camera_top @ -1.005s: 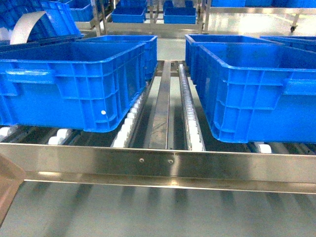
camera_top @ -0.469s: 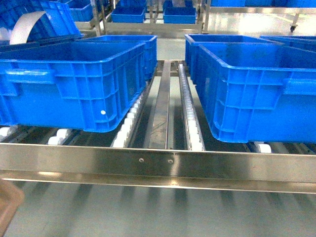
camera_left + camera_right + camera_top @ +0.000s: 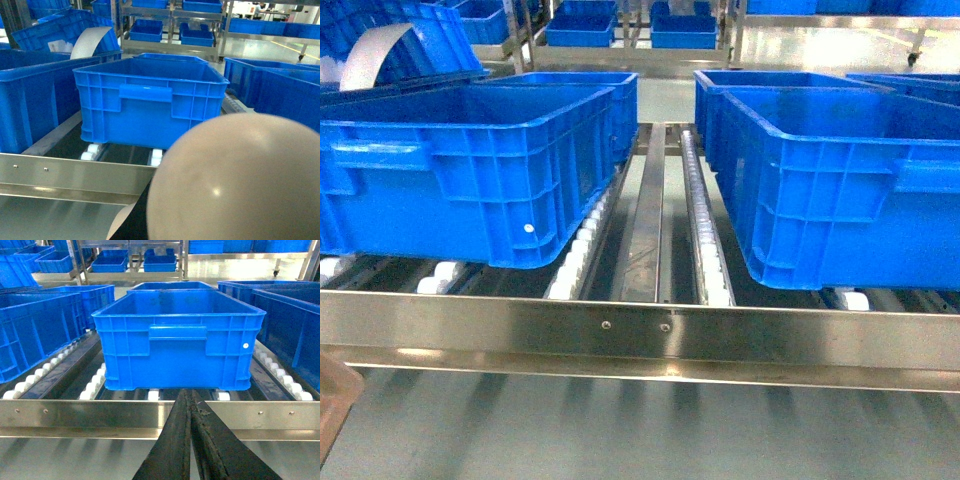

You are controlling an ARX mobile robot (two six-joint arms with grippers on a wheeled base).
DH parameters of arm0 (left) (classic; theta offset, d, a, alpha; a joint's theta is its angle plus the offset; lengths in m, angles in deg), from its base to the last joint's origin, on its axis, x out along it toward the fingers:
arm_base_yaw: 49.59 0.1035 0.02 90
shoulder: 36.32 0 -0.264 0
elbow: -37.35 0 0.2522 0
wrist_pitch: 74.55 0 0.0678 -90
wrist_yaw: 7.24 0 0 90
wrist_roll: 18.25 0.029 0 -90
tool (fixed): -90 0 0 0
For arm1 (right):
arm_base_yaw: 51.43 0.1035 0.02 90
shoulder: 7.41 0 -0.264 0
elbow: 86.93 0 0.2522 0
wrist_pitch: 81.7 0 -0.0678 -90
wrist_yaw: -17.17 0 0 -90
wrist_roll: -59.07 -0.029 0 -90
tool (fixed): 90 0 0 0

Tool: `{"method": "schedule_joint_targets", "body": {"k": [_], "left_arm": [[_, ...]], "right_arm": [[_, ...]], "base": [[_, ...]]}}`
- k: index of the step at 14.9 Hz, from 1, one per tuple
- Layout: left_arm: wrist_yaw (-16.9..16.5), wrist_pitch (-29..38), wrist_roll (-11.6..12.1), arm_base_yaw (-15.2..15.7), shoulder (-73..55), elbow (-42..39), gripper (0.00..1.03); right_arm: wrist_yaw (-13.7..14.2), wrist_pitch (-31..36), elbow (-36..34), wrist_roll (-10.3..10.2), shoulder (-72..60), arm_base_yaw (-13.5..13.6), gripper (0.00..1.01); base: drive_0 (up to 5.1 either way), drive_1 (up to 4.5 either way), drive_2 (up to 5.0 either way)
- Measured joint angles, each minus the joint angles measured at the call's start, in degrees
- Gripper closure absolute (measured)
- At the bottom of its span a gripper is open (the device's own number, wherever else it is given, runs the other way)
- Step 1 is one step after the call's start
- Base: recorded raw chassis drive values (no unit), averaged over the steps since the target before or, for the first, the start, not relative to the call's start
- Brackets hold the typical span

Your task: Place part in tray to right shelf

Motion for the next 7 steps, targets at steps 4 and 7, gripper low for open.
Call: {"method": "schedule_joint_targets", "body": {"k": [4,7], "left_arm": [[0.0,0.13,0.0,0.0,0.0,-0.02,0.89],[0.0,0.13,0.0,0.0,0.0,-0.02,0.89]], "right_arm": [[0.0,0.0,0.0,0.0,0.0,0.02,0.79],[0.0,0.0,0.0,0.0,0.0,0.02,0.41]], "base": [[0.0,0.0,0.0],[0.0,0.0,0.0]]}}
